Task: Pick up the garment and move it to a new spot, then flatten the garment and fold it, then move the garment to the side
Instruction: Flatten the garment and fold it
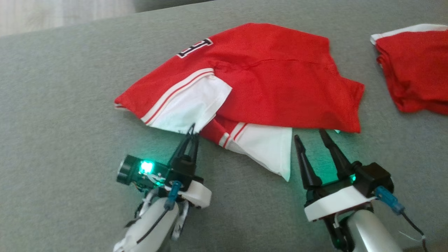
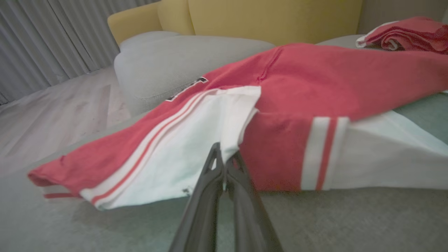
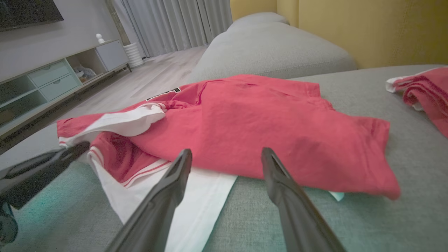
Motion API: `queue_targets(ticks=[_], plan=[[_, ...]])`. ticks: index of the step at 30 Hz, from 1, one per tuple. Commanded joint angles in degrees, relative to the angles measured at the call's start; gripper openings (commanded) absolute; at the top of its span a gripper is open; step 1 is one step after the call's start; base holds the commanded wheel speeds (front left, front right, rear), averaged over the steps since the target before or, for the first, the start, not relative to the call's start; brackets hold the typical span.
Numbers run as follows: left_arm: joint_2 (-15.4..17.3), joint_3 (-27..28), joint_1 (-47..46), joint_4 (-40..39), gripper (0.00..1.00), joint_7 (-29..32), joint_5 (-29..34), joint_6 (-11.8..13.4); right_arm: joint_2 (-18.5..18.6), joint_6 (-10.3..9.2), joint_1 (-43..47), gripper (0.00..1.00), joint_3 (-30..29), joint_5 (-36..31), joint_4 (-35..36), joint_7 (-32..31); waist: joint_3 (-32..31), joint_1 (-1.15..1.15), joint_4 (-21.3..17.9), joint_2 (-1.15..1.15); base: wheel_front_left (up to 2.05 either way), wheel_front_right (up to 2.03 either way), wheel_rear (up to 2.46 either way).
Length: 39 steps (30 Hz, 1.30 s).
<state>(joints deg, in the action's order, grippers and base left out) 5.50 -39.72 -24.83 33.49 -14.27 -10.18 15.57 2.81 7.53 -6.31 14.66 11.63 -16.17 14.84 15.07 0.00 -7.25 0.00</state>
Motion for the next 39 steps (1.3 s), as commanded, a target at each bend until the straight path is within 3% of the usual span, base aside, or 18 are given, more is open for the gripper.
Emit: queue_targets(ticks=[1, 7, 12, 16, 20, 24, 30, 39], plan=[[1.8, 2.1, -1.0, -3.3, 0.00, -0.7, 0.8, 1.2, 0.1, -0.04, -0.5, 1.00, 0.4, -0.8, 1.5, 0.2, -0.2, 0.00, 1.2, 0.00, 0.00, 0.00, 0.00], [8.8, 5.2, 1.4, -13.1, 0.00, -0.7, 2.4, 4.2, 0.1, -0.04, -1.9, 1.00, -5.8, -1.7, 0.3, 0.2, -0.4, 0.00, 4.7, 0.00, 0.00, 0.00, 0.00], [14.7, 7.8, 1.8, -19.9, 0.00, -0.7, 3.2, 5.0, 0.3, -0.04, -6.1, 1.00, -11.3, -1.5, -3.5, 0.2, 0.0, 0.00, 7.8, 0.00, 0.00, 0.00, 0.00], [18.0, 8.9, 1.0, -23.3, 0.00, -0.7, 3.5, 4.3, 3.5, -0.04, -11.9, 1.00, -13.7, -0.3, -7.3, -4.5, 0.6, 0.00, 9.9, 0.00, 0.00, 0.00, 0.00], [19.5, 9.0, 0.0, -25.1, 0.00, -0.5, 3.4, 3.3, 9.3, -0.04, -17.3, 1.00, -13.9, 3.2, -9.5, -12.4, 1.8, 0.00, 11.4, 0.00, 0.00, 0.00, 0.00], [19.9, 9.1, -0.9, -26.0, 0.00, -0.2, 3.4, 2.8, 13.1, -0.04, -19.8, 1.00, -11.1, 10.8, -10.0, -19.1, 2.9, 0.00, 12.3, 0.00, 0.00, 0.00, 0.00], [20.4, 9.2, -2.1, -26.3, 0.00, 0.0, 2.8, 2.0, 22.6, -0.04, -21.0, 1.00, -6.8, 29.9, -5.3, -32.3, 4.9, 0.00, 13.9, 0.00, 0.00, 0.00, 0.00], [21.3, 10.0, -2.7, -25.4, 0.00, -0.2, 1.9, 1.8, 30.9, -0.04, -16.0, 1.00, -7.0, 44.6, 3.6, -42.5, 5.8, 0.00, 15.6, 0.00, 0.00, 0.00, 0.00]])
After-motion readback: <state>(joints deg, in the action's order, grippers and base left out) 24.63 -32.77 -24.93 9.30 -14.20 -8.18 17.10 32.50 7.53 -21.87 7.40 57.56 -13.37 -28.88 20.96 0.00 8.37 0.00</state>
